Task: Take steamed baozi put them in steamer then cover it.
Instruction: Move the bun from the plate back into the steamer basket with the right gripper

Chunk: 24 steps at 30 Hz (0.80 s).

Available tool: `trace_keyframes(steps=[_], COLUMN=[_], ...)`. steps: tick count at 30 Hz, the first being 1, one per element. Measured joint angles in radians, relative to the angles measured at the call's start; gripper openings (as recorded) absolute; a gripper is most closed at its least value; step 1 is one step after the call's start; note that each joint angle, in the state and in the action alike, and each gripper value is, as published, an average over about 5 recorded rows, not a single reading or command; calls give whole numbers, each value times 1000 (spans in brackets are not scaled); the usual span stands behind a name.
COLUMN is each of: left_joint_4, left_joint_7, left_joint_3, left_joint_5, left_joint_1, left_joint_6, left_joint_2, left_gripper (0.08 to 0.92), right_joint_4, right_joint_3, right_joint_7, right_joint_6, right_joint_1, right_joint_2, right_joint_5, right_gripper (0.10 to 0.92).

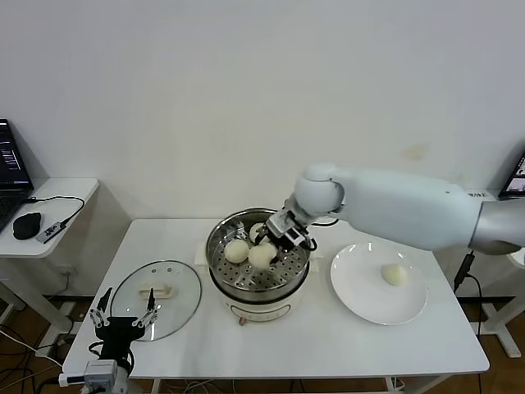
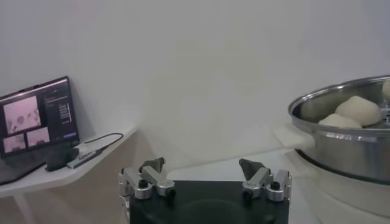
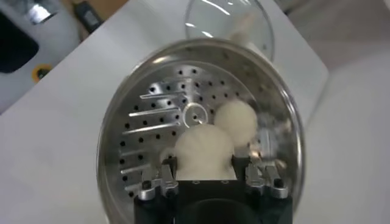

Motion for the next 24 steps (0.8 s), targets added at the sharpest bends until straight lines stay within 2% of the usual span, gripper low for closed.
trace_keyframes(steps=[14, 24], left_joint_4=[3, 3], left_joint_7=[0, -1], left_joint_3=[0, 1], left_joint_5=[-2, -2], left_joint_1=[2, -1], left_joint_6=[-3, -3], left_joint_2=[-1, -5], left_gripper=[823, 823], right_joint_4=[-35, -30], right_joint_3=[-23, -29], right_joint_7=[3, 10], right_joint_6=[134, 172], right_joint_1=[-25, -42], right_joint_2=[59, 73], right_joint_5=[-139, -174], right_gripper=[594, 594])
